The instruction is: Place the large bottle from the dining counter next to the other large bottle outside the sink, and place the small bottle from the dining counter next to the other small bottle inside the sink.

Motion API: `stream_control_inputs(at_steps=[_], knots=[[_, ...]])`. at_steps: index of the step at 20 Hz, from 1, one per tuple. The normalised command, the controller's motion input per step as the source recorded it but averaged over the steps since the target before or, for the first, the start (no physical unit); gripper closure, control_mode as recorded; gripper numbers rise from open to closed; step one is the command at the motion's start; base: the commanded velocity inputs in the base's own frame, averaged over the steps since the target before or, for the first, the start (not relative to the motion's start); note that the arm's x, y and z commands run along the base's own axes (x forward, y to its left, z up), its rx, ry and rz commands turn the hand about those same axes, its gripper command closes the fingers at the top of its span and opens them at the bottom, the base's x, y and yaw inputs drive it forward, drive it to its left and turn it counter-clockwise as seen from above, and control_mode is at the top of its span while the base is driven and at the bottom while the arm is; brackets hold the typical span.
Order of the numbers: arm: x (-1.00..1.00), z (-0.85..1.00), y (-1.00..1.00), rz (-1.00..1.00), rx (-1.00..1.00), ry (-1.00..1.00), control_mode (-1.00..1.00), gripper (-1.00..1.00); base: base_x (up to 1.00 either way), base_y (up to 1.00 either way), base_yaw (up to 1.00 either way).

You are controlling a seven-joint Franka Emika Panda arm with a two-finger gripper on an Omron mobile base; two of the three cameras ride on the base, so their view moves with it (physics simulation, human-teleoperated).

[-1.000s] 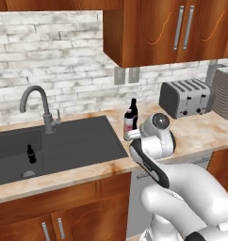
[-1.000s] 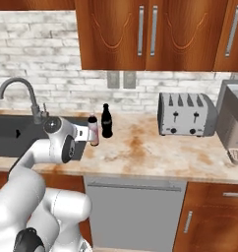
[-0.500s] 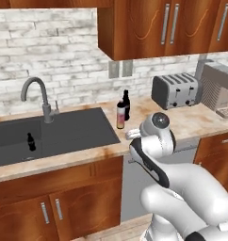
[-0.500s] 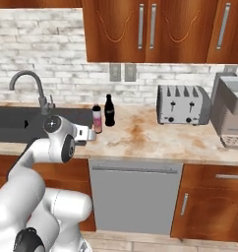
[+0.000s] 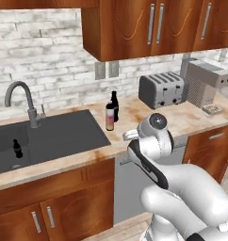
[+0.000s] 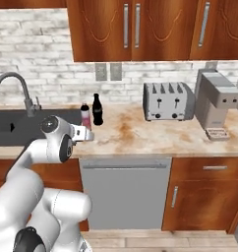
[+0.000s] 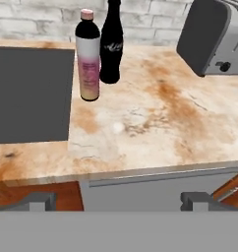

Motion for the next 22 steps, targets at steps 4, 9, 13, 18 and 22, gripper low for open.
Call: stream_control_inputs(at_steps=[4, 9, 13, 18, 22], knots=[[0.0, 0.0, 0.0, 0.0, 0.0, 0.0, 1.0, -1.0, 0.0, 0.0, -0.37], [0.0, 0.0, 0.0, 0.0, 0.0, 0.0, 1.0, -1.0, 0.0, -0.1, -0.34], [0.0, 0.0, 0.0, 0.0, 0.0, 0.0, 1.0, -1.0, -0.04, -0.23, -0.3], [0.0, 0.0, 0.0, 0.0, 0.0, 0.0, 1.0, -1.0, -0.11, -0.32, -0.44], [0.0, 0.0, 0.0, 0.0, 0.0, 0.0, 1.0, -1.0, -0.2, -0.32, -0.54]])
